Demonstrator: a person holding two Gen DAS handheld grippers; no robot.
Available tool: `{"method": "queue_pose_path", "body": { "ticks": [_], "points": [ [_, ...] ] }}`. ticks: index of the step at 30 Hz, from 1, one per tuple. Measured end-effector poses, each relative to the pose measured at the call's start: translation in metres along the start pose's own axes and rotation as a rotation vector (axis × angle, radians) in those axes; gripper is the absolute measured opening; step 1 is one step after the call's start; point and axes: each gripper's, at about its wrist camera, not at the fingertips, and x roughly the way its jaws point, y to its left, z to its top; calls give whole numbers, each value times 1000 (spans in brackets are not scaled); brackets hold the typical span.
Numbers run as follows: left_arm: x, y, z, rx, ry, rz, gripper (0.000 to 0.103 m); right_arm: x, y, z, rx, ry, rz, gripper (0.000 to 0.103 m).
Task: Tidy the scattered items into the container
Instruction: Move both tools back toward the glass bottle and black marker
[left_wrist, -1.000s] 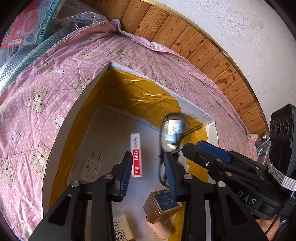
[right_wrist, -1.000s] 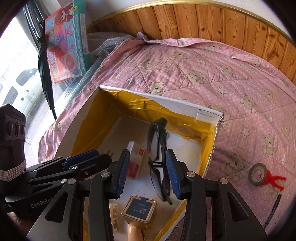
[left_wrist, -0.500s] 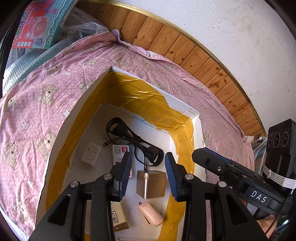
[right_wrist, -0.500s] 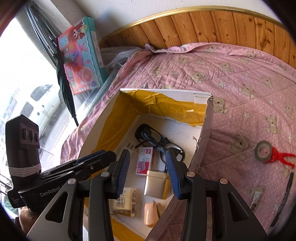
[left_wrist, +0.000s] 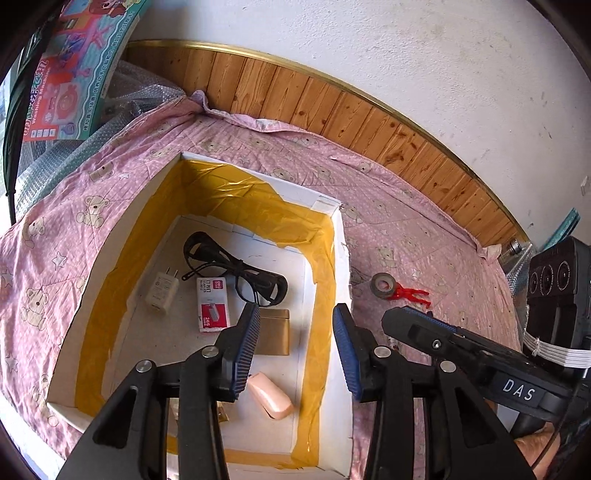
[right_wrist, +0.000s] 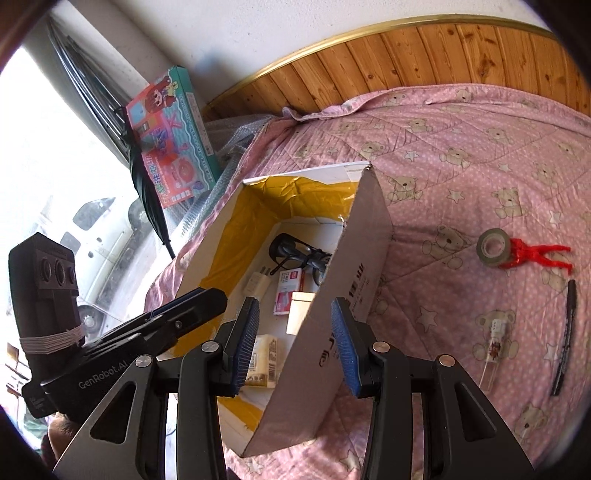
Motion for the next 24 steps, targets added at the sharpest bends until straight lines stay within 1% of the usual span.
{"method": "queue_pose_path", "body": {
  "ticks": [3, 9, 15, 24],
  "points": [
    [-4, -17, -6, 28, -5, -9, 43, -12, -12, -12, 22, -6, 1, 45],
    [-1, -57, -25, 114, 10, -25, 43, -40, -39, -32, 71, -36, 2, 45],
    [7, -93, -39, 156, 33, -50, 43, -66, -70, -47, 116, -60, -10, 45],
    [19, -137, -56, 224, 74, -69, 43, -95, -104, -65, 167, -93, -31, 45]
  ]
}}
